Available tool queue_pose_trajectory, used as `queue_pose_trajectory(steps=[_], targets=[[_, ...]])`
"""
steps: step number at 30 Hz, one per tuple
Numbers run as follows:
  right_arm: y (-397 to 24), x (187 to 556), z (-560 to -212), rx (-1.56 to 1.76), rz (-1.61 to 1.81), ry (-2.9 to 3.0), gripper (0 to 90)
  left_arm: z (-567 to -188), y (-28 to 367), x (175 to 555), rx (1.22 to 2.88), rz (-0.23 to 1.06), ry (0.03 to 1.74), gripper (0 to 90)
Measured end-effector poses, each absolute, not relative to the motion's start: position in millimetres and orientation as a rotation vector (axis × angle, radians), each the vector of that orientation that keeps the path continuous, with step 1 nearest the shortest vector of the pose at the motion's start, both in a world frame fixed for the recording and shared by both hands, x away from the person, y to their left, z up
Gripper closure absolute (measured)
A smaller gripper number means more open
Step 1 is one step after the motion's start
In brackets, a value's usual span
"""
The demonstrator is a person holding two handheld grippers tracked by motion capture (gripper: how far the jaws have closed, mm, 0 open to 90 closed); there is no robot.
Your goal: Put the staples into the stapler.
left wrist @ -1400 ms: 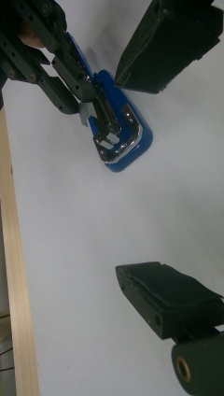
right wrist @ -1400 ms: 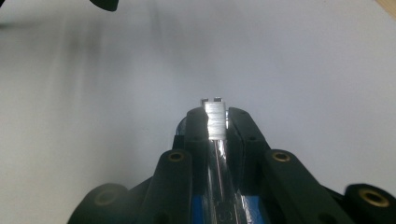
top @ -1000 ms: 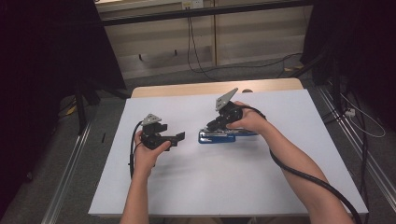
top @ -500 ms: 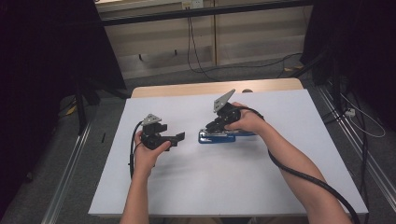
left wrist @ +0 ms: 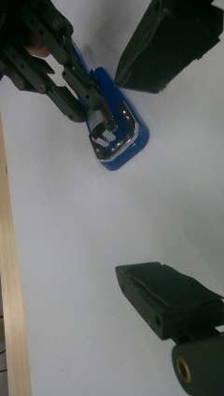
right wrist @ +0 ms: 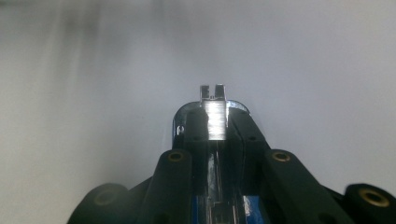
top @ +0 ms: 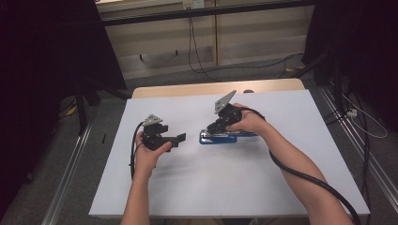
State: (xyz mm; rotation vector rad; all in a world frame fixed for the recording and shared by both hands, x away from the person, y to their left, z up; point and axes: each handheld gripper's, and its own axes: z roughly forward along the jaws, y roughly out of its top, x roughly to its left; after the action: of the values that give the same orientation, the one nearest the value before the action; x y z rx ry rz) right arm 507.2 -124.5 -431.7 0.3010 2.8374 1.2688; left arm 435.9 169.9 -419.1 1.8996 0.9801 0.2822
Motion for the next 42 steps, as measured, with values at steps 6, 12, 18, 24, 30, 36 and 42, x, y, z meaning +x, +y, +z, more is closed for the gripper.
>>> queue_pose_trajectory(steps=[6, 12, 18, 24, 30, 36, 42], targets=[[-123.3, 507.9, -431.8, 0.301, 1.271, 2.84, 78.7, -419.1, 169.3, 436.0, 1.906, 0.284, 0.978, 9.0], [-121.2, 508.4, -431.6, 0.292, 1.268, 2.839, 78.6, -419.6, 169.0, 436.2, 1.914, 0.282, 0.978, 9.0], [-117.6, 509.8, -431.7, 0.306, 1.278, 2.842, 77.8, -419.7, 168.2, 435.9, 1.907, 0.279, 0.981, 9.0], [-115.9, 507.9, -431.6, 0.311, 1.282, 2.831, 65.3, -419.2, 169.3, 436.1, 1.904, 0.282, 0.981, 9.0], [-127.9, 503.8, -424.6, 0.414, 1.318, 2.763, 51.1, -419.4, 168.8, 436.4, 1.901, 0.282, 0.979, 9.0], [-148.1, 490.9, -418.0, 0.531, 1.351, 2.687, 30.8, -421.2, 163.5, 437.6, 1.905, 0.279, 0.965, 9.0], [-172.4, 475.9, -411.6, 0.702, 1.374, 2.568, 15.0, -423.7, 154.9, 439.7, 1.899, 0.272, 0.94, 9.2]])
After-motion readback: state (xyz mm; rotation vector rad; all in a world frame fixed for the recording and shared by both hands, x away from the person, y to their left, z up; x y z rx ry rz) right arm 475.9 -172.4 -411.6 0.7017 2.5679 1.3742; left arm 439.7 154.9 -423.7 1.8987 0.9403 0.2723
